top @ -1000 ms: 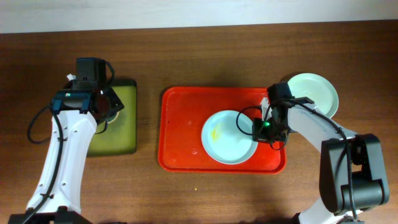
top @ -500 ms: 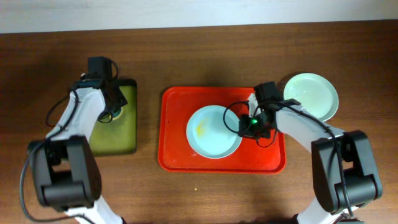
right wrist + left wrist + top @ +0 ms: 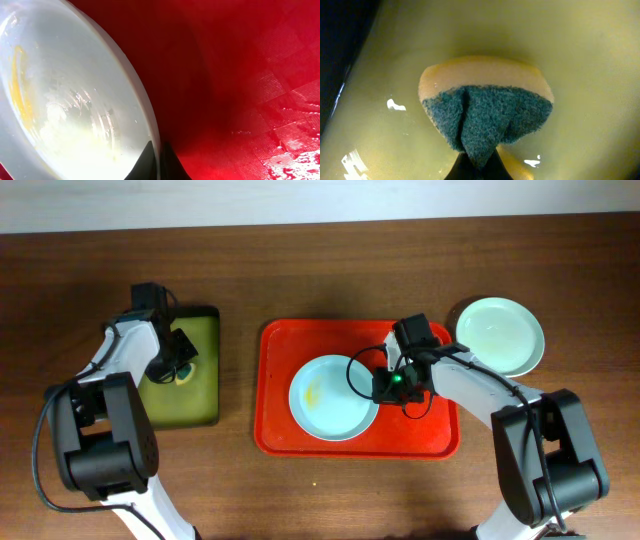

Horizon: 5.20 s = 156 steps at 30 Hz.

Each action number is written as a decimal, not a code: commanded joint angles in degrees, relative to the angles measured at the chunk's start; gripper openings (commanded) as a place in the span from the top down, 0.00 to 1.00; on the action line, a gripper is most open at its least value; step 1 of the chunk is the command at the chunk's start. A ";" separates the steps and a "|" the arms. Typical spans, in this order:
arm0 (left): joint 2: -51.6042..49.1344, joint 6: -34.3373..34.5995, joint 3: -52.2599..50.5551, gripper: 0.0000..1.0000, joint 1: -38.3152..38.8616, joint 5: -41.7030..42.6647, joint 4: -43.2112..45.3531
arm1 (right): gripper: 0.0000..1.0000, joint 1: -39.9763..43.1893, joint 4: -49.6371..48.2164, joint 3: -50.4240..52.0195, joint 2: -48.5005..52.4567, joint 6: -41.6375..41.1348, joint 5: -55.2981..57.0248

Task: Clean dirty plates on tray and stack at the side
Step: 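Dip the sponge in soapy water and carry it to the light blue plate, then scrub the light blue plate with the sponge in the left gripper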

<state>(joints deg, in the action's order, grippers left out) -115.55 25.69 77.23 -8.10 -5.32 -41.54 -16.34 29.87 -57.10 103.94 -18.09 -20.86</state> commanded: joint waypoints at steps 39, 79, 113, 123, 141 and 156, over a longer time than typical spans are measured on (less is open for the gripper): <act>14.84 3.69 -17.99 1.00 33.27 22.99 11.87 | 0.96 -3.21 -4.59 0.70 1.57 -0.26 -1.66; 2.16 3.58 -5.14 1.00 37.62 18.10 6.62 | 0.96 -3.19 -3.74 0.70 1.57 -0.24 -1.03; 2.51 1.64 -5.38 1.00 40.63 15.10 0.00 | 0.96 -3.10 -3.74 0.70 1.57 -0.26 -0.35; 2.54 1.70 -4.26 1.00 39.17 -15.87 -11.23 | 0.96 -3.10 -3.54 0.70 1.55 -0.24 -0.33; 0.26 -1.99 1.31 1.00 42.58 17.31 -7.82 | 0.96 -3.10 -3.52 0.70 1.57 -0.24 -0.33; -3.43 5.84 3.56 1.00 37.90 -19.06 -19.08 | 0.96 -3.10 -2.86 0.70 1.57 -0.24 0.07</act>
<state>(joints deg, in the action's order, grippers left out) -116.57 27.99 79.85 33.61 -8.32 -57.58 -19.79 26.33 -56.97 104.92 -18.41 -23.00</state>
